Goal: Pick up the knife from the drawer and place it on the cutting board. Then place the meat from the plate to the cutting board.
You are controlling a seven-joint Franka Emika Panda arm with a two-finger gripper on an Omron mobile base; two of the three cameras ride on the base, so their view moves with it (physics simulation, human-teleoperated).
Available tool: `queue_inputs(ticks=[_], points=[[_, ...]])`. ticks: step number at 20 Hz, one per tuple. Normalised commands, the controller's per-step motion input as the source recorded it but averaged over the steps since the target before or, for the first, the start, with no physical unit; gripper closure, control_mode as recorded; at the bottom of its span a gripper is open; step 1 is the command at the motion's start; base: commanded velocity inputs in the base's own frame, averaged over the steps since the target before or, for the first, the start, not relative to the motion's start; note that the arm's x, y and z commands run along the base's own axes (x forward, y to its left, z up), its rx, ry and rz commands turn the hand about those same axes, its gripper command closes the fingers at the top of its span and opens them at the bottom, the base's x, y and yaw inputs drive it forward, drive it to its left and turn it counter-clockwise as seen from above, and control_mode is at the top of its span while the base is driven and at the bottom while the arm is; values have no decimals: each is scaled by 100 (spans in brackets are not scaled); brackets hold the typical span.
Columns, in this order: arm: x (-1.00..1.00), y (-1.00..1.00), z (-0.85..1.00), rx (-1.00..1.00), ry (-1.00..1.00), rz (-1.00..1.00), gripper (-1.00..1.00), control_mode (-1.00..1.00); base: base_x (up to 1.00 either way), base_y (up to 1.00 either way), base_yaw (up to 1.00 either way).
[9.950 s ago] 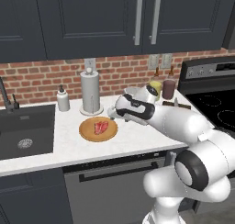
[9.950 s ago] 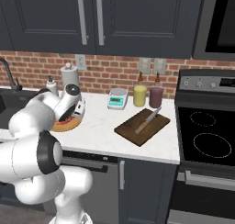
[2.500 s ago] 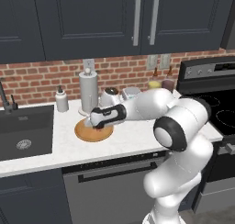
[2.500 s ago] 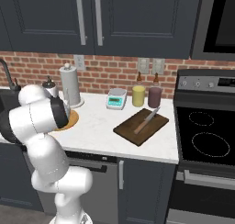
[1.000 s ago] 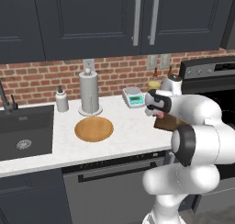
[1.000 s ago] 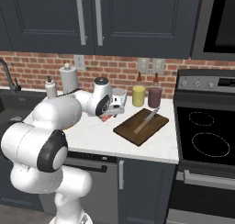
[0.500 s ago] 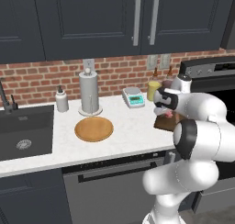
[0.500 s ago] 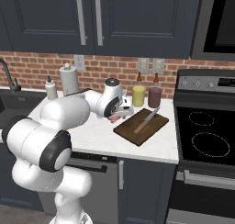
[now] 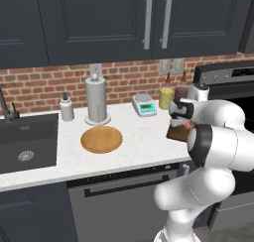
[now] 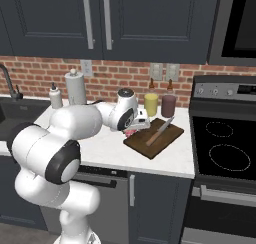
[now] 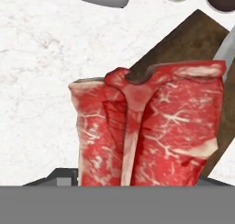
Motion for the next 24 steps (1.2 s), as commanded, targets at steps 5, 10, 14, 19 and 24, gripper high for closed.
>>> queue_inputs(ticks=[5, 10, 14, 19, 24], points=[[8, -25, -20, -1, 0, 0, 100, -100, 0, 0, 0], [23, -18, -3, 0, 0, 0, 100, -100, 0, 0, 0], [35, -8, 0, 0, 0, 0, 100, -100, 0, 0, 0], [22, 0, -3, 0, 0, -2, 100, -100, 0, 0, 0], [2, 0, -19, 0, 0, -3, -100, -100, 0, 0, 0]])
